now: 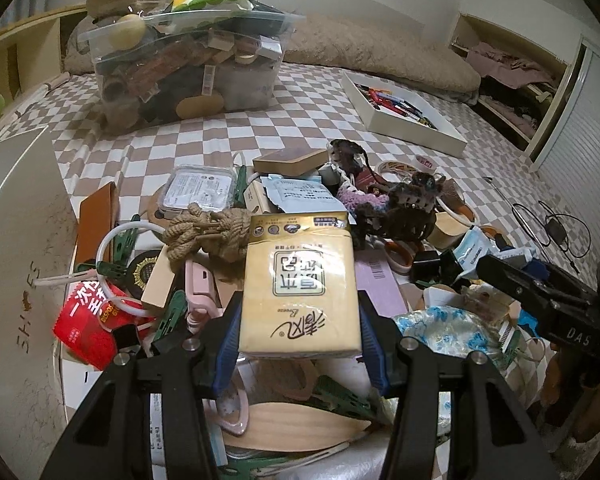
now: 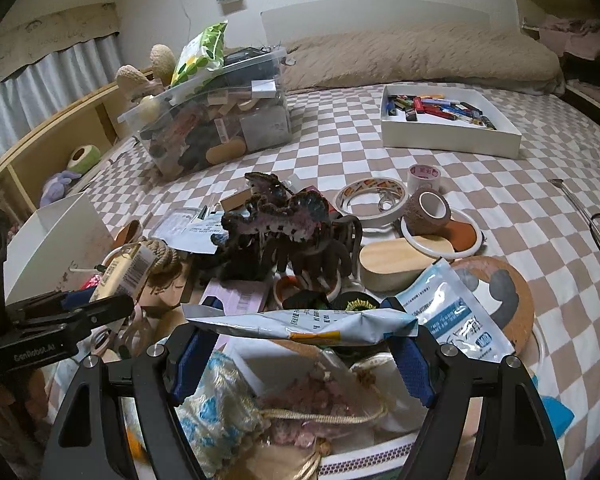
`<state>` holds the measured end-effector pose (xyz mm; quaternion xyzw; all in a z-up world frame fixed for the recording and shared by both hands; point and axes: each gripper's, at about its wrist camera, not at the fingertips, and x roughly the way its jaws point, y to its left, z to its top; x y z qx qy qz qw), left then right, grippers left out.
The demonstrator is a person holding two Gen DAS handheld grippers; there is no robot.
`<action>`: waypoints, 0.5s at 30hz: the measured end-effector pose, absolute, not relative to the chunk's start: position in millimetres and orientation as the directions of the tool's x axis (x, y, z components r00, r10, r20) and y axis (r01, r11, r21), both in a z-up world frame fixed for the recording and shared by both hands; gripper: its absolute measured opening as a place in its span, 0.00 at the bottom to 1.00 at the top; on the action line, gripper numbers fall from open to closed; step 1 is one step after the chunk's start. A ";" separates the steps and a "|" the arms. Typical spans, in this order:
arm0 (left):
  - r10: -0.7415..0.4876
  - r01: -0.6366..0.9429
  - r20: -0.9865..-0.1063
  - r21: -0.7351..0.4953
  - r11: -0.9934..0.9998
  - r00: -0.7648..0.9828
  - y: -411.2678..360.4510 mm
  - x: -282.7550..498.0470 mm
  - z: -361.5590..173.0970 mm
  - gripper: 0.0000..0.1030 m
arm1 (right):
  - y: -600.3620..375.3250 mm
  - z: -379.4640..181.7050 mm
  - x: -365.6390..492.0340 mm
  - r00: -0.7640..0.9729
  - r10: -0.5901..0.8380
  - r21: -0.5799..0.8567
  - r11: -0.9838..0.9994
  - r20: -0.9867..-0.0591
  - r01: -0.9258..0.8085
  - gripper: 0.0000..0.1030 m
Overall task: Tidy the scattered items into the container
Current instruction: 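Hold the tissue pack in the left gripper while the right gripper lowers toward the items, then close the right gripper on the crumpled white wrapper while the left gripper lifts the tissue pack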
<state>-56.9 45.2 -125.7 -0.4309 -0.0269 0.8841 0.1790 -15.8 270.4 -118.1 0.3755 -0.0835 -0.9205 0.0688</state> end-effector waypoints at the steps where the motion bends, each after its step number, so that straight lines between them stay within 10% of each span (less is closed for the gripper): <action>1: 0.339 -0.291 -0.751 -0.203 -0.935 -0.566 44.7 -55.8 -125.3 0.51 | 270.4 -117.9 -14.1 -0.711 -0.190 0.208 -0.976 -0.677 0.063 0.78; 15: 0.341 -0.266 -0.720 -0.221 -0.938 -0.605 34.9 -35.2 -115.4 0.51 | 264.6 -108.1 7.7 -0.743 -0.199 0.219 -0.973 -0.638 0.072 0.78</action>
